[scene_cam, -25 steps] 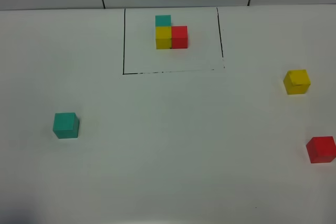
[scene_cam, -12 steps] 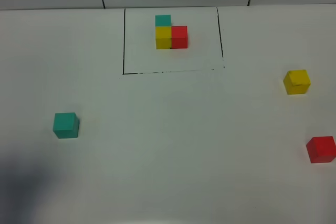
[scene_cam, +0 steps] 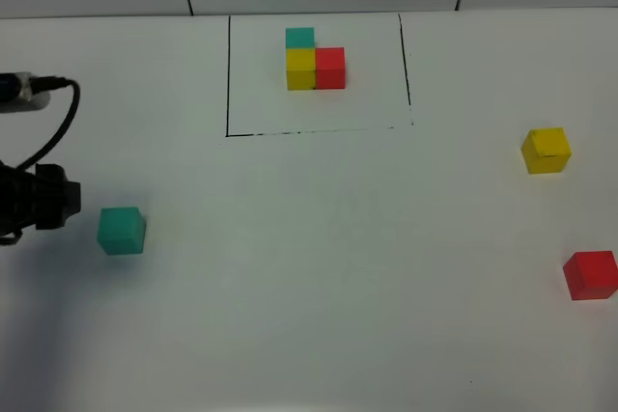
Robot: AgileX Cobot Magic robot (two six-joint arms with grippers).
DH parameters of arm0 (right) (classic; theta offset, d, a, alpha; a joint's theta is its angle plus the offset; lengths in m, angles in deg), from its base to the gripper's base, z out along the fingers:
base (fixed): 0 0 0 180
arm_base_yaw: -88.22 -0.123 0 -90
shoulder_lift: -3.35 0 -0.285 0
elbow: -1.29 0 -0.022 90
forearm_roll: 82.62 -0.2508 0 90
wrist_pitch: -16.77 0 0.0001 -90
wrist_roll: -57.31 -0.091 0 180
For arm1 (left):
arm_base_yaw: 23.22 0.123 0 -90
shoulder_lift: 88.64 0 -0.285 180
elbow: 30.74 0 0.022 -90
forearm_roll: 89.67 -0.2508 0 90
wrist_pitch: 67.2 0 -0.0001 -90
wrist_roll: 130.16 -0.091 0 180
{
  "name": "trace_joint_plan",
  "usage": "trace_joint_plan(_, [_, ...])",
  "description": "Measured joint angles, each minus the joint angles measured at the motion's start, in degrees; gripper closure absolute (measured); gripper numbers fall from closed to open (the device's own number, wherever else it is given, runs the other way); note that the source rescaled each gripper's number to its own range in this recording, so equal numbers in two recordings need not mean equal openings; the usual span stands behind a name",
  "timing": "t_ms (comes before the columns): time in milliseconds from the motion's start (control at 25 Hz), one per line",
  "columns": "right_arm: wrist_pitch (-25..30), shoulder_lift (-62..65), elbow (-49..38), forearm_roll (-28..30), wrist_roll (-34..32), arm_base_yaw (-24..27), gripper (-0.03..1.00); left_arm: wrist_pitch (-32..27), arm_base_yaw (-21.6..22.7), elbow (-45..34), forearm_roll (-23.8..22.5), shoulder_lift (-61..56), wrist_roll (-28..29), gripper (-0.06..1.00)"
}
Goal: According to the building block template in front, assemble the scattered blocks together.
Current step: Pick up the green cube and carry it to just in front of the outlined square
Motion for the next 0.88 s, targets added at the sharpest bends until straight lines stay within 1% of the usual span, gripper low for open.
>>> trace_joint_plan(200, [0.0, 0.0, 0.0, 0.0, 0.0, 0.0, 0.23, -6.7, 0.0, 8.0, 0.6, 8.3, 0.0, -0.01])
trace_joint_plan(360, [0.0, 0.0, 0.0, 0.0, 0.0, 0.0, 0.23, -10.1, 0.0, 11.2, 0.7, 11.9, 0.0, -0.01])
trace_joint_plan(520, [0.0, 0.0, 0.0, 0.0, -0.1, 0.0, 0.23, -10.9, 0.0, 11.7, 1.5, 14.2, 1.2, -0.01])
trace_joint_plan(800, [0.0, 0.0, 0.0, 0.0, -0.1, 0.0, 0.23, -11.2, 0.0, 11.7, 2.1, 15.5, 1.5, -0.01])
trace_joint_plan(880, [0.0, 0.0, 0.0, 0.0, -0.1, 0.0, 0.23, -11.3, -0.6, 11.7, 2.0, 15.5, 1.5, -0.01])
